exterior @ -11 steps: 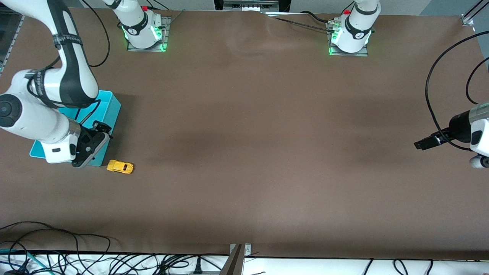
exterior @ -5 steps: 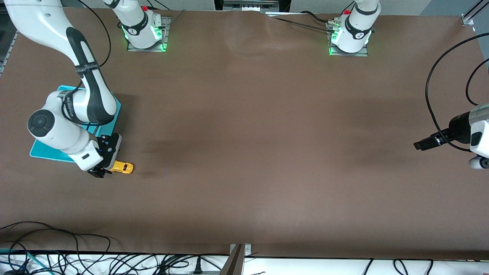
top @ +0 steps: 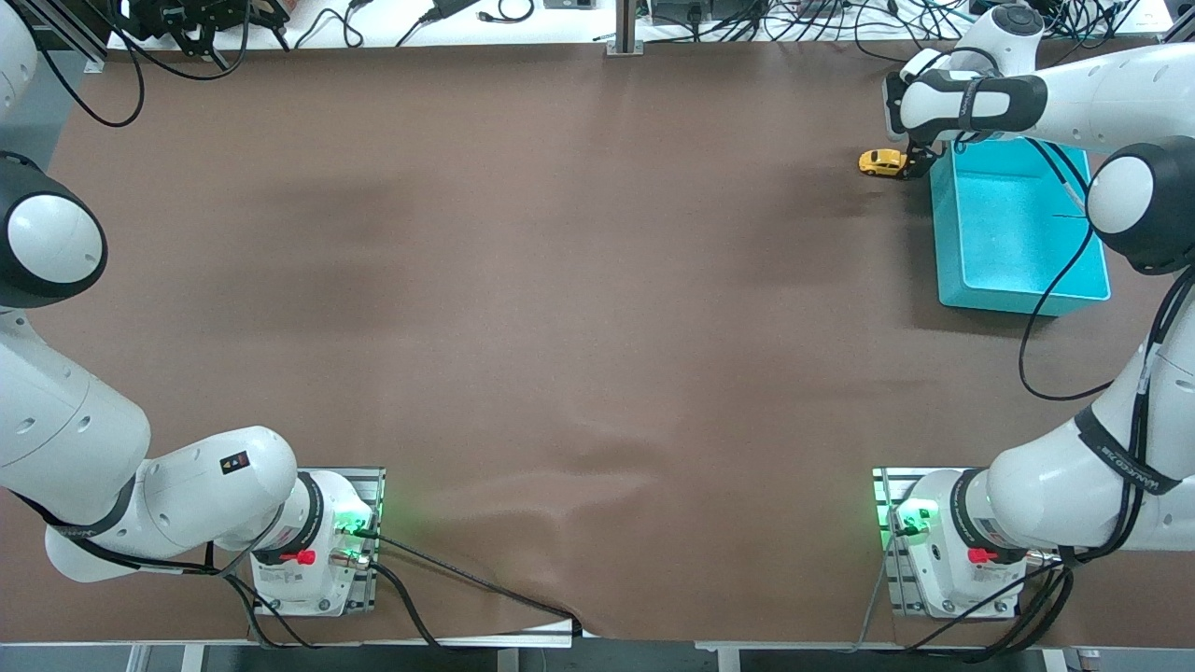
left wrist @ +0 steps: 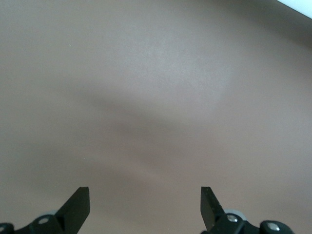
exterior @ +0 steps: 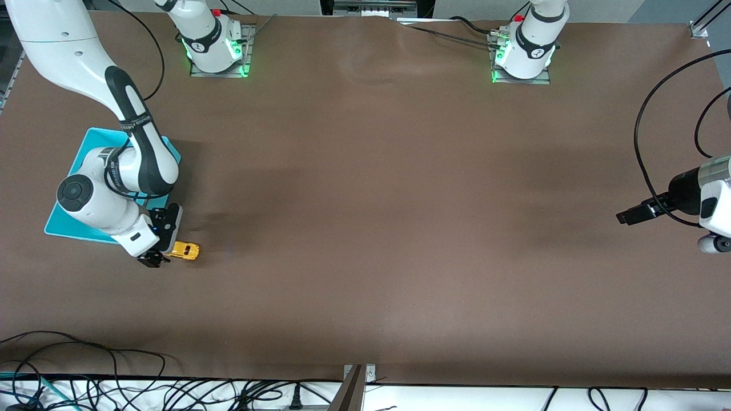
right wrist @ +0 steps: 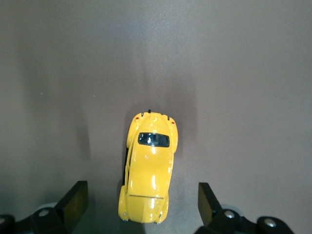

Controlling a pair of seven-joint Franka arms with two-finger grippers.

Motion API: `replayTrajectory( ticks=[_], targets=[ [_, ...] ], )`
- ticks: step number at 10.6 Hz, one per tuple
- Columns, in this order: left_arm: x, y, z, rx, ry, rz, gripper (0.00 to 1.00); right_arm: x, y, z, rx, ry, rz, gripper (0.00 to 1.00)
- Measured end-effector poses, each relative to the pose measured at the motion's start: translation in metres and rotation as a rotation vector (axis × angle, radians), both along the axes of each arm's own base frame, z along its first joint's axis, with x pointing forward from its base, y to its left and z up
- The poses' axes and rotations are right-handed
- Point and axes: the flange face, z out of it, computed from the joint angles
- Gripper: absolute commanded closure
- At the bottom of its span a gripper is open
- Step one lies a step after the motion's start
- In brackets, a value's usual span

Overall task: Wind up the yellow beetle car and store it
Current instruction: 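Lower the right gripper and close it on the yellow car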

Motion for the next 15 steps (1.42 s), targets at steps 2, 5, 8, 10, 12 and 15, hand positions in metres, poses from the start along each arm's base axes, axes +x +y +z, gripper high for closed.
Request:
replayTrajectory(
  ticks=[2,5,8,10,12,15],
  targets=[
    [0.0,0.0,-0.001,-0.001,0.001,0.0,0.0,0.0,0.001,0.0,0.001,-0.002,0.002,0.0],
    [0.0,0.003,-0.001,0.0,0.002,0.005,0.0,0.0,0.003,-0.006,0.003,-0.002,0.004,0.0],
    [0.0,0.006,-0.003,0.005,0.005,0.011,0.0,0.002,0.003,-0.013,0.004,-0.004,0.003,0.09],
    [0.002,0.008,-0.009,0.033,0.016,0.021,0.0,0.004,0.003,-0.013,0.005,-0.008,0.006,0.18],
    [0.004,-0.001,-0.014,0.065,0.026,0.021,0.0,0.004,0.003,-0.014,0.004,-0.007,0.013,0.29],
    [0.002,-0.001,-0.007,0.018,0.014,0.02,0.0,0.004,0.009,-0.015,0.009,-0.005,0.029,0.69]
  ],
)
